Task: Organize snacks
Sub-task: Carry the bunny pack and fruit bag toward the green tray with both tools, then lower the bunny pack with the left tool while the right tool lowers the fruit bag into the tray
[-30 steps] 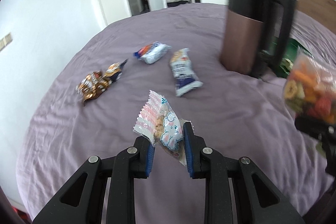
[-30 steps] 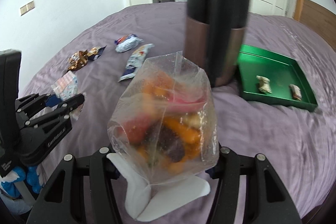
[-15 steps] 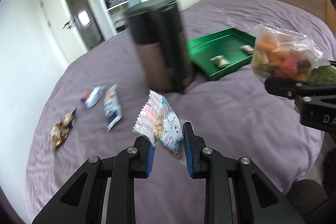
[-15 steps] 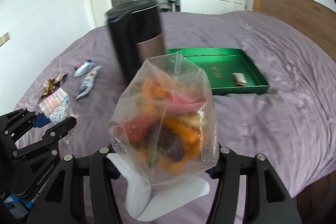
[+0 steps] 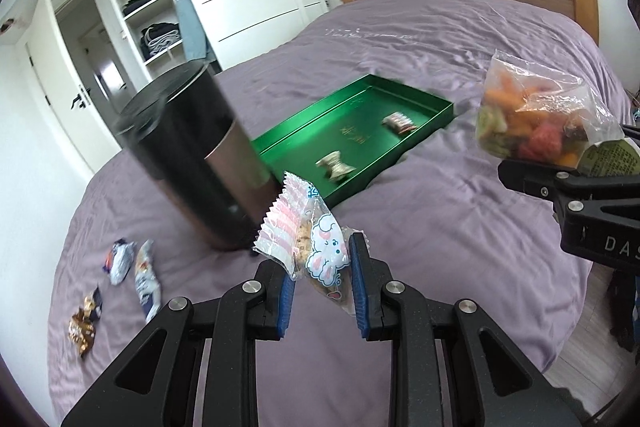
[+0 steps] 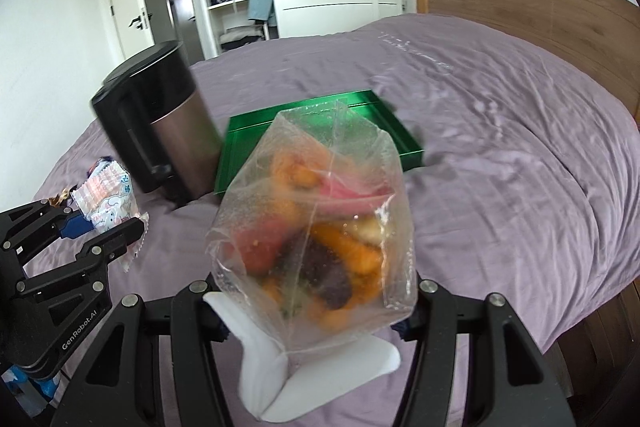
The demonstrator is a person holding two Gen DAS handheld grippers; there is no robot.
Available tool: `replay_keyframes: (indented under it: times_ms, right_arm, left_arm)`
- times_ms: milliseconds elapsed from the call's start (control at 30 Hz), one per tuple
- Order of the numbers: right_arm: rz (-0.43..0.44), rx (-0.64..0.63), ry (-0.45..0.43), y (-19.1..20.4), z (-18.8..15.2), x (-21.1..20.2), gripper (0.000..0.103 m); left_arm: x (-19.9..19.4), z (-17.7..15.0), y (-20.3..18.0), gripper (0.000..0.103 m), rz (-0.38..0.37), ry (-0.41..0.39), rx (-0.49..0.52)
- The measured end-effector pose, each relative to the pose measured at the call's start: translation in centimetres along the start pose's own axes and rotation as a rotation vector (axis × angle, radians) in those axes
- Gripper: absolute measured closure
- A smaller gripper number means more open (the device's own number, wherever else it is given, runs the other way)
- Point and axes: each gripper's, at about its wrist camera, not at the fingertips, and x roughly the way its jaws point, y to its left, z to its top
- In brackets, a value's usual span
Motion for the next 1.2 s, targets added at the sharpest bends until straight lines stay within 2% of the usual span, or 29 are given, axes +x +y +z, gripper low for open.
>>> replay_keyframes:
  times_ms: [533, 900, 1200]
  right_arm:
    - [-0.004, 0.043, -0.035, -5.7, 1.8, 2.6, 0.017]
    - [0.005, 0.023, -0.078, -7.1, 4.9, 5.5, 0.017]
    - [0.016, 0.009, -0.084, -7.9, 6.1, 7.5, 0.017]
  left_arm:
    - [3.9, 3.7, -4.1, 0.082, -0.007, 0.018, 0.06]
    - [7.0, 6.0, -4.3, 0.082, 0.018, 0.023, 0.047]
    - [8.7, 6.9, -4.6, 0.082, 0.022, 0.031, 0.045]
